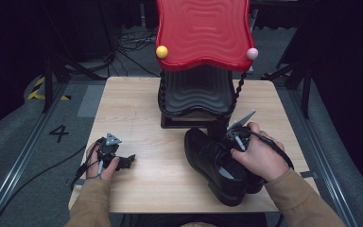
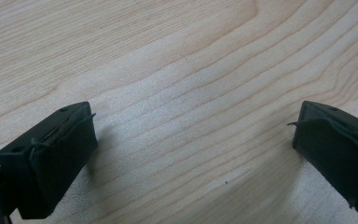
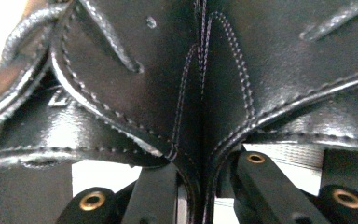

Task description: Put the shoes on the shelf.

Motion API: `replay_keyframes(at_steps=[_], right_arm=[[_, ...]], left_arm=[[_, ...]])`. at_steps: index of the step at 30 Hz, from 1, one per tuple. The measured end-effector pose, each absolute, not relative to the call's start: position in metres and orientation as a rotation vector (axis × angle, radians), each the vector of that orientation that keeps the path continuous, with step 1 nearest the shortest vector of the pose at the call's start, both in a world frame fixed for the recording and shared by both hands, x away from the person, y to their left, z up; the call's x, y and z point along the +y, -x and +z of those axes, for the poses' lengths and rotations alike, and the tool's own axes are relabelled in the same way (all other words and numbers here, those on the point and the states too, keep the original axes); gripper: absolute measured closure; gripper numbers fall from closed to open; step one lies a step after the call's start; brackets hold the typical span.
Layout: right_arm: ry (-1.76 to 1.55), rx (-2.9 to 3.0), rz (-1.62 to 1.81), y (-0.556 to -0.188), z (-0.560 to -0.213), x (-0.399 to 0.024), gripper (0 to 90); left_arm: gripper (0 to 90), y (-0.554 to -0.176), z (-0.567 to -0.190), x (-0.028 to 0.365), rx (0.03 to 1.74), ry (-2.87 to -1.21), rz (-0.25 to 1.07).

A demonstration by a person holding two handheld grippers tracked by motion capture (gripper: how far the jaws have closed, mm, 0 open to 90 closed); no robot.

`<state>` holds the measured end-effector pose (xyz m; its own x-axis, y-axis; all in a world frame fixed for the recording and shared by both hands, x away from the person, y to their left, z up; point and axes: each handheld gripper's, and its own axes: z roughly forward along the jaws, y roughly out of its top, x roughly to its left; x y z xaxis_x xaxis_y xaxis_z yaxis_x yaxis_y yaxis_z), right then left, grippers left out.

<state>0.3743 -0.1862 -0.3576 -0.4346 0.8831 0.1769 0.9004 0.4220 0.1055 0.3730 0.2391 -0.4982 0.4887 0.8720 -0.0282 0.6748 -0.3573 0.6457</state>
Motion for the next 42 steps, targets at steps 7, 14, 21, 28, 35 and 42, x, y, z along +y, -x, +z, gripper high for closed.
replay_keyframes(at_steps=[7,14,21,28,35,42], right_arm=[[1.600,-2.566,-0.265,-0.368,-0.336,-0.192,82.6],[1.567,-2.575,-0.296,-0.355,-0.311,-0.199,82.5],[1.555,-2.590,-0.325,-0.347,-0.284,-0.204,82.5],[1.549,-2.602,-0.338,-0.344,-0.256,-0.208,82.5],[1.538,-2.631,-0.360,-0.342,-0.227,-0.209,82.5],[1.535,-2.646,-0.366,-0.343,-0.198,-0.210,82.6]], left_arm=[[0.0,-0.373,-0.498,0.239,1.267,-2.141,0.433],[0.0,-0.373,-0.498,0.239,1.268,-2.141,0.431],[0.0,-0.373,-0.498,0.239,1.267,-2.140,0.433],[0.0,-0.373,-0.498,0.239,1.268,-2.140,0.431],[0.0,-0.373,-0.498,0.239,1.267,-2.140,0.433],[0.0,-0.373,-0.498,0.239,1.266,-2.140,0.434]])
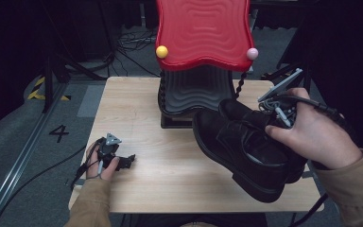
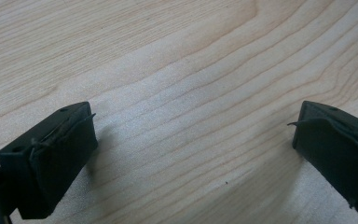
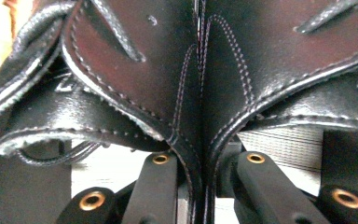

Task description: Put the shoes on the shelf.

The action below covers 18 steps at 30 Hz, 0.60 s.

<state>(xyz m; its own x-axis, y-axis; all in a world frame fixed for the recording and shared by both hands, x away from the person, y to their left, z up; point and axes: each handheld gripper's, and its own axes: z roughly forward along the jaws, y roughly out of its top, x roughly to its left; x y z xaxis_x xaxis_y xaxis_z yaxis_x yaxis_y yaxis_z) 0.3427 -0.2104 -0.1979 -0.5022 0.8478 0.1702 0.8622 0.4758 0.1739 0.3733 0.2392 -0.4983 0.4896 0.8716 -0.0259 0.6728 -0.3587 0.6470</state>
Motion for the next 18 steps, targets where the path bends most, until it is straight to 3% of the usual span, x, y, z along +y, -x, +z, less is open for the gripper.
replay_keyframes(at_steps=[18], right_arm=[[1.535,-2.668,-0.451,-0.343,-0.129,-0.217,82.5]], left_arm=[[0.0,-0.373,-0.497,0.240,1.267,-2.150,0.421]])
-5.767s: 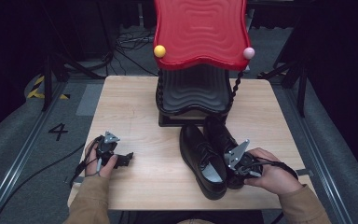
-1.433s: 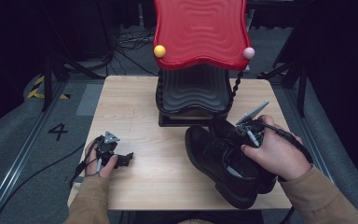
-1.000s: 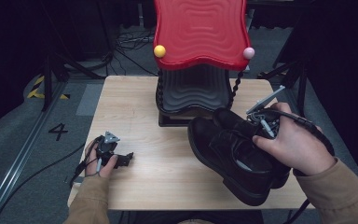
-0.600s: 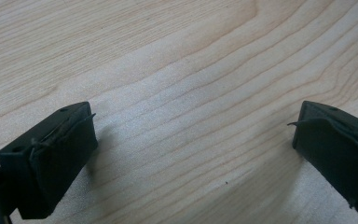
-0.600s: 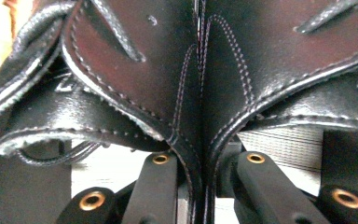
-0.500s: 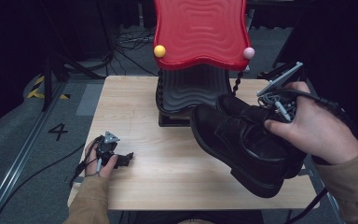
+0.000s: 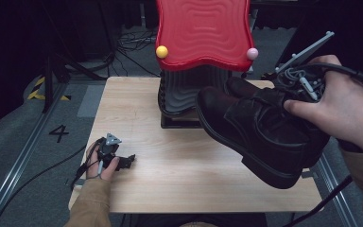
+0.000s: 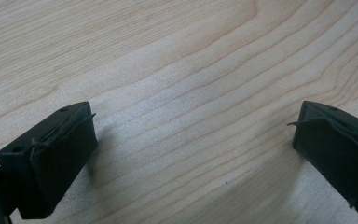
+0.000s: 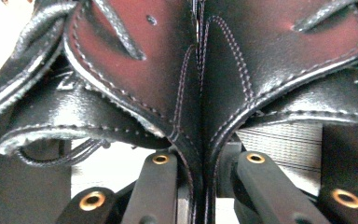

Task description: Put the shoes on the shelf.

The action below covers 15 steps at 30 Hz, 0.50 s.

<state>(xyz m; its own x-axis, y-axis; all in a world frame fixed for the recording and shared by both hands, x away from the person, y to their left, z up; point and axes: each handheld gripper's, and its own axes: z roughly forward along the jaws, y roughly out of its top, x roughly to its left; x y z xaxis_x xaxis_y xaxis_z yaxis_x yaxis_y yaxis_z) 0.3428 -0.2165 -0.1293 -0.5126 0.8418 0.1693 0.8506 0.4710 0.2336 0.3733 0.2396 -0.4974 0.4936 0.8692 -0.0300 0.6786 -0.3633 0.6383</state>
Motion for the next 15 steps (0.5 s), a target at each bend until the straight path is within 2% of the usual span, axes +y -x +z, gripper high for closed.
replay_keyframes(at_steps=[15], right_arm=[[1.571,-2.683,-0.528,-0.351,-0.073,-0.203,82.5]], left_arm=[[0.0,-0.374,-0.498,0.239,1.270,-2.143,0.430]])
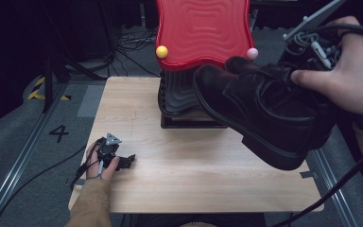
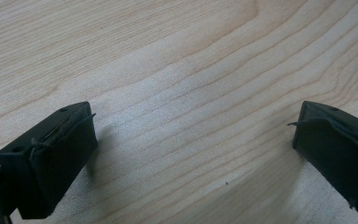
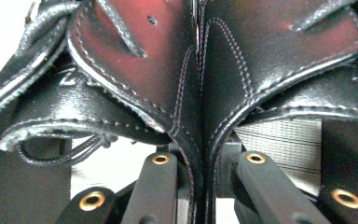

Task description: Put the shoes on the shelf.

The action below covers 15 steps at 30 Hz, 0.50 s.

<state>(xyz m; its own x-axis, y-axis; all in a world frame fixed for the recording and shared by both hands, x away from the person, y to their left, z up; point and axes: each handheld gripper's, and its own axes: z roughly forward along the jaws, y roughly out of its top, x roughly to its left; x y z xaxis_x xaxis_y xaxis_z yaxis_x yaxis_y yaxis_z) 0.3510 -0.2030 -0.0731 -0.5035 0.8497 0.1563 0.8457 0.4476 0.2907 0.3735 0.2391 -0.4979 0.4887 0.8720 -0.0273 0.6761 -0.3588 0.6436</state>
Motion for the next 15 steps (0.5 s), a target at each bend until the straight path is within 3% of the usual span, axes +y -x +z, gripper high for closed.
replay_keyframes(at_steps=[15], right_arm=[[-1.636,2.515,0.543,-0.410,-0.015,-0.155,82.5]], left_arm=[[0.0,-0.374,-0.498,0.239,1.270,-2.144,0.427]])
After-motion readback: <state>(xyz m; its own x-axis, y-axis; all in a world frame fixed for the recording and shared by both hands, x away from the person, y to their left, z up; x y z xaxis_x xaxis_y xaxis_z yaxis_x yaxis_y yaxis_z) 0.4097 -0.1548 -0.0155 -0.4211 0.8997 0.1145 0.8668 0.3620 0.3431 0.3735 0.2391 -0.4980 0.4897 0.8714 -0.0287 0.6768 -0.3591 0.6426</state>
